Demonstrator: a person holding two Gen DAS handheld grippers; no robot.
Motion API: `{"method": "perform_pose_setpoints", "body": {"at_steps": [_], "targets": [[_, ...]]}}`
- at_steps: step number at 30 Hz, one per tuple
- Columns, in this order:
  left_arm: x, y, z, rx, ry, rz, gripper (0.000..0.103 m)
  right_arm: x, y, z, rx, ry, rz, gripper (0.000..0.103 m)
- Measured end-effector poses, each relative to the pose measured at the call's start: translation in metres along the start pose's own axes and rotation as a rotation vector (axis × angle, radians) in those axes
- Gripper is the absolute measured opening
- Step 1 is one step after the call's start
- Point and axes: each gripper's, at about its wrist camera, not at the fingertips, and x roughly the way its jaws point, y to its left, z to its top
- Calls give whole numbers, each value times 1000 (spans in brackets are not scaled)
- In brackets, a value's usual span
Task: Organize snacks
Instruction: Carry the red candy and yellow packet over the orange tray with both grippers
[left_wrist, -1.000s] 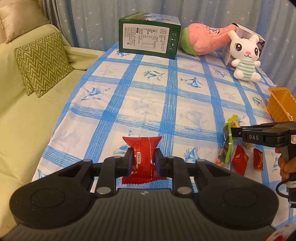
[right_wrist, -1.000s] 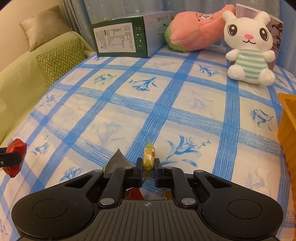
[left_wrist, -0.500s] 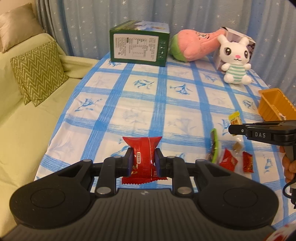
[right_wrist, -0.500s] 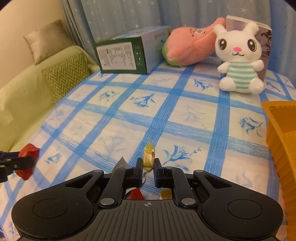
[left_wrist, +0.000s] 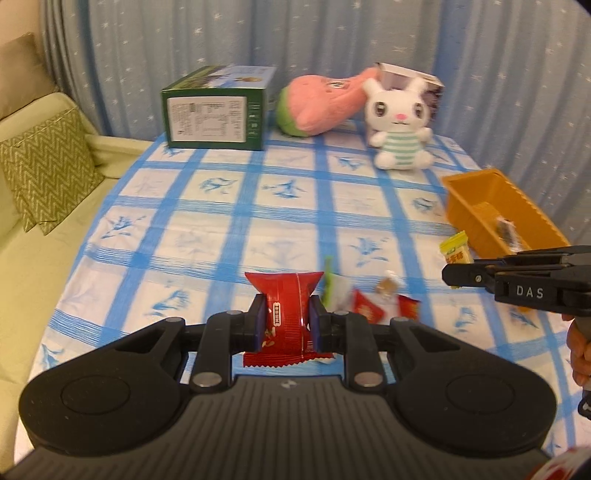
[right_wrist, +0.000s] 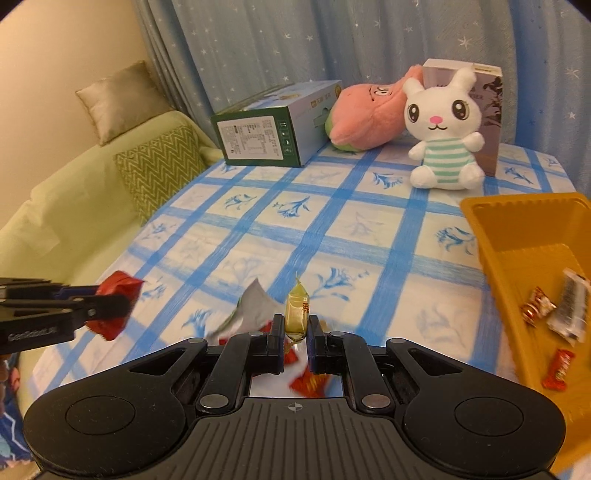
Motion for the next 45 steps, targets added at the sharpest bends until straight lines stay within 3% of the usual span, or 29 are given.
{"method": "perform_pose_setpoints", "body": {"at_steps": [10, 24, 35, 45], "targets": [[-25, -76, -18, 50, 7, -64, 22, -65, -32, -39, 6, 25, 6, 12], [-32, -194, -29, 130, 2, -167, 22, -151, -107, -69, 25, -4, -82, 12], [-19, -266, -6, 188, -36, -235, 22, -184, -168, -55, 22, -53, -171, 12], [8, -303, 41, 214, -79, -244, 22, -173, -209, -16, 29, -96, -187, 12]]}}
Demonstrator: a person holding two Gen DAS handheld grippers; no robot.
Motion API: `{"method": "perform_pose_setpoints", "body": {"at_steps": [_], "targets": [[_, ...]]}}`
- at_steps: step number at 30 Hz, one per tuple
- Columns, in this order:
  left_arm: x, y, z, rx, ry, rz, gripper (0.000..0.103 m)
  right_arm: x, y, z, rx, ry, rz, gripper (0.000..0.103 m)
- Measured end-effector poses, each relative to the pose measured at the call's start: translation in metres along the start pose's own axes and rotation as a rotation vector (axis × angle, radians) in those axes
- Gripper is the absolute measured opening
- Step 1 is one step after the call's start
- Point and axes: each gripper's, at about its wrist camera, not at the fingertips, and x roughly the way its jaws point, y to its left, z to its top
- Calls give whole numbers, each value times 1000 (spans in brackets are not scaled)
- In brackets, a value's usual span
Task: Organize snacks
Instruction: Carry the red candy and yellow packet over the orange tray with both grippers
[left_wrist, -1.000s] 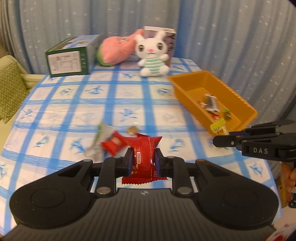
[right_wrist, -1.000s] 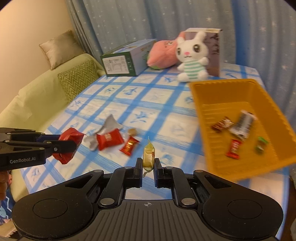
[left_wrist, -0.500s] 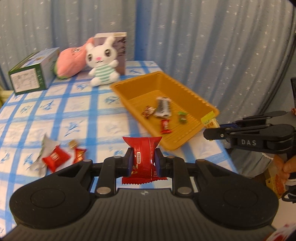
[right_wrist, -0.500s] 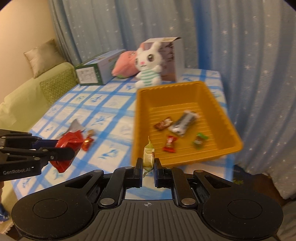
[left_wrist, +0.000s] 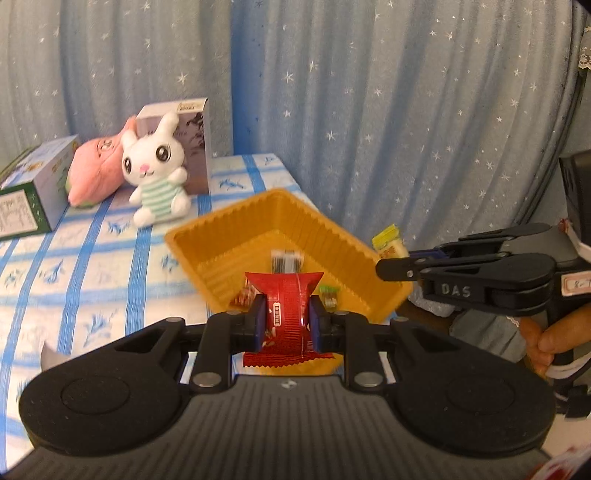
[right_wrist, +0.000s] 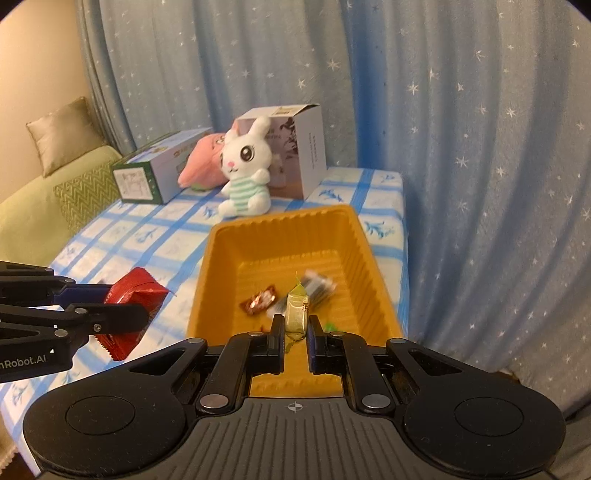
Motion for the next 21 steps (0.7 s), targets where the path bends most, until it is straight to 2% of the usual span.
{"method": "perform_pose_setpoints", "body": {"at_steps": [10, 21], "targets": [[51, 12, 49, 31, -6, 38, 22, 40, -17, 42, -13, -39, 27, 12], [108, 25, 74, 62, 41, 50, 22, 96, -31, 64, -26, -2, 30, 12]]}}
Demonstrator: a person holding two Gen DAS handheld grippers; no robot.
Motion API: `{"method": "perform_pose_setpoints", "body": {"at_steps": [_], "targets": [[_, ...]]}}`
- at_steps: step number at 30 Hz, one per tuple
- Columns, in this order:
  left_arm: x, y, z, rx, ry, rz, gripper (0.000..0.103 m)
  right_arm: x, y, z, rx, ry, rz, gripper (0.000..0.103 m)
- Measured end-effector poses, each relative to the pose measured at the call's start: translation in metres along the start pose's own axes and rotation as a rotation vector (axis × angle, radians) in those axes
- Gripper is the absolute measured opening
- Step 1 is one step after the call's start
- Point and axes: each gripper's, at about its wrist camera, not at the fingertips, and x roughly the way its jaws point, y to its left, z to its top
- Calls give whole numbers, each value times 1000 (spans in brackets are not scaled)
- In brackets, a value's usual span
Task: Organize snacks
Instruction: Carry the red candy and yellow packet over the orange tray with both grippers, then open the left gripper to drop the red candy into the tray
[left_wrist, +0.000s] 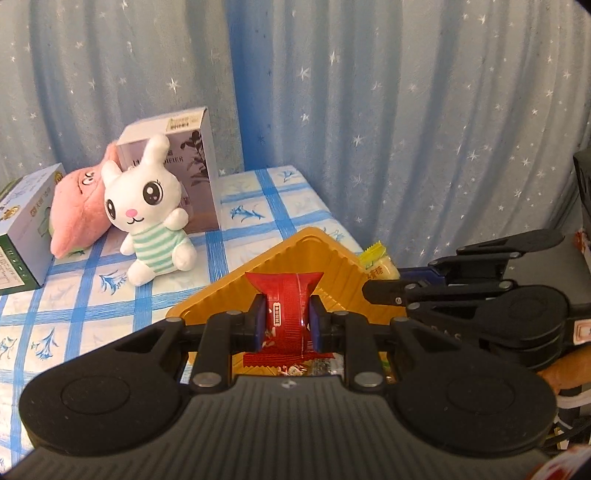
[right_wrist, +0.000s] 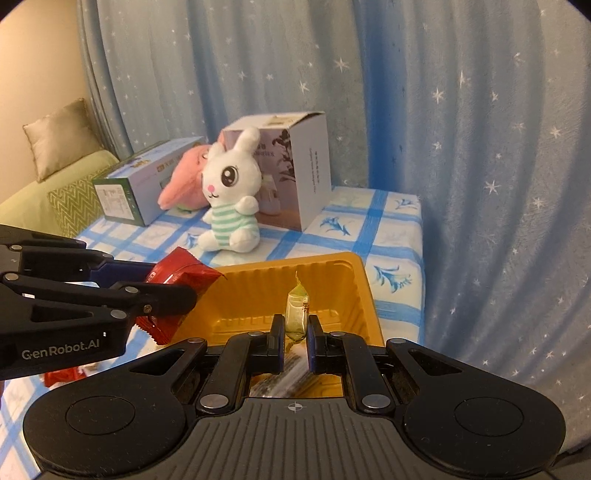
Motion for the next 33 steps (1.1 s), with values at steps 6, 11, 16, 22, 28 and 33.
{"method": "perform_pose_setpoints", "body": {"at_steps": [6, 11, 16, 22, 28, 33], "targets": [[28, 3, 2, 16, 40, -4, 22, 20, -9, 2, 21, 20, -12, 12], [45, 6, 4, 25, 63, -8, 22, 28, -12, 2, 31, 29, -20, 12], [60, 9, 4, 26, 90, -8, 22, 35, -13, 4, 40, 33, -25, 12], [71, 13, 2, 21, 112, -6, 22, 38, -11, 3, 44, 31, -29, 12], [73, 24, -2, 9, 128, 1, 22, 41, -10, 2, 44, 36, -28, 12], [72, 33, -5, -10, 135, 3, 22, 49, -9, 3, 41, 49, -24, 12]]}}
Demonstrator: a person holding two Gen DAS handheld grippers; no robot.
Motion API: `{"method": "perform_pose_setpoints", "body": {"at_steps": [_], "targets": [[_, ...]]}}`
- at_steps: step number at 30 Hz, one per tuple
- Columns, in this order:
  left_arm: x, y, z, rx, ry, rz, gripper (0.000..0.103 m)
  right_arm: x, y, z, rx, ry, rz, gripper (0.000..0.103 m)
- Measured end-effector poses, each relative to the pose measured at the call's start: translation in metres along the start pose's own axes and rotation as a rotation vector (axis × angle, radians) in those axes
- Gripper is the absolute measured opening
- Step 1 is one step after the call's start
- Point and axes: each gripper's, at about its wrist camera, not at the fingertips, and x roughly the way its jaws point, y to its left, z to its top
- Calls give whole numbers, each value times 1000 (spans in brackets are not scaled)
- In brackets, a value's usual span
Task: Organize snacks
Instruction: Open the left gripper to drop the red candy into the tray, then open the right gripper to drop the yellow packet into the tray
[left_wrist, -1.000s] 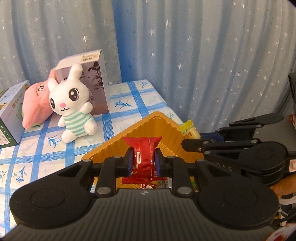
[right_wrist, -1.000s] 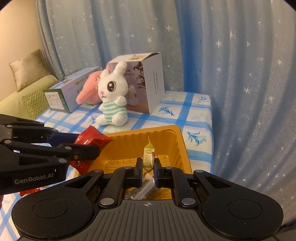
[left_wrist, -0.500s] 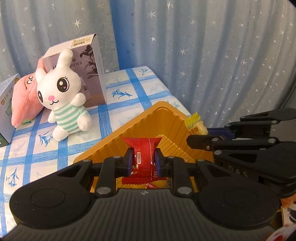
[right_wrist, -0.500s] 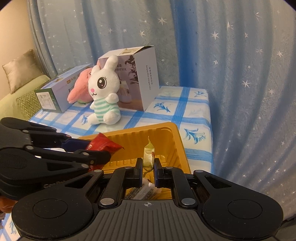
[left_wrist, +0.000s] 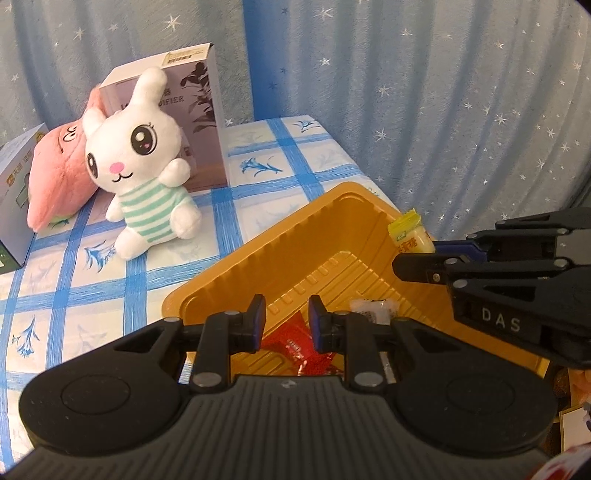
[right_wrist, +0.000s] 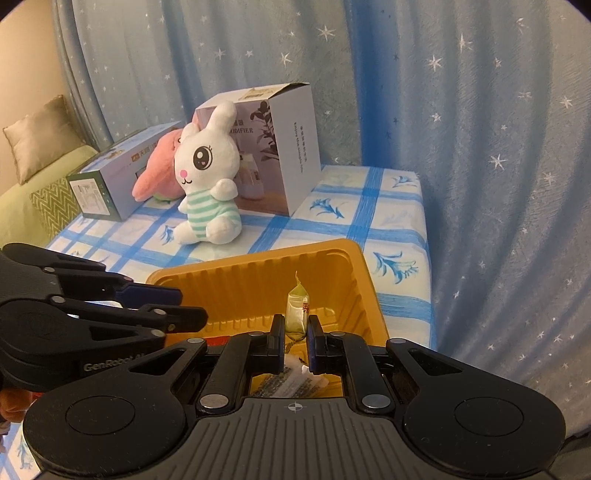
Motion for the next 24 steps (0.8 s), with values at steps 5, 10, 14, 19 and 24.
{"method": "perform_pose_setpoints", "body": {"at_steps": [5, 10, 14, 19, 24], "targets": [[-1, 6, -2, -13, 2, -2, 22, 8, 3, 3, -11, 8, 0, 12], [-1, 9, -4, -21, 4, -2, 22, 16, 4, 6, -12, 11, 1, 12], [-1, 11, -6, -26, 7, 0, 22, 21, 7, 8, -17, 3, 5, 12], [-3, 13, -9, -33, 9, -1, 23, 22, 10, 11, -15, -21, 4, 12], [-8, 15, -14, -44, 10, -1, 23, 16, 12, 7, -25, -8, 7, 13]]}}
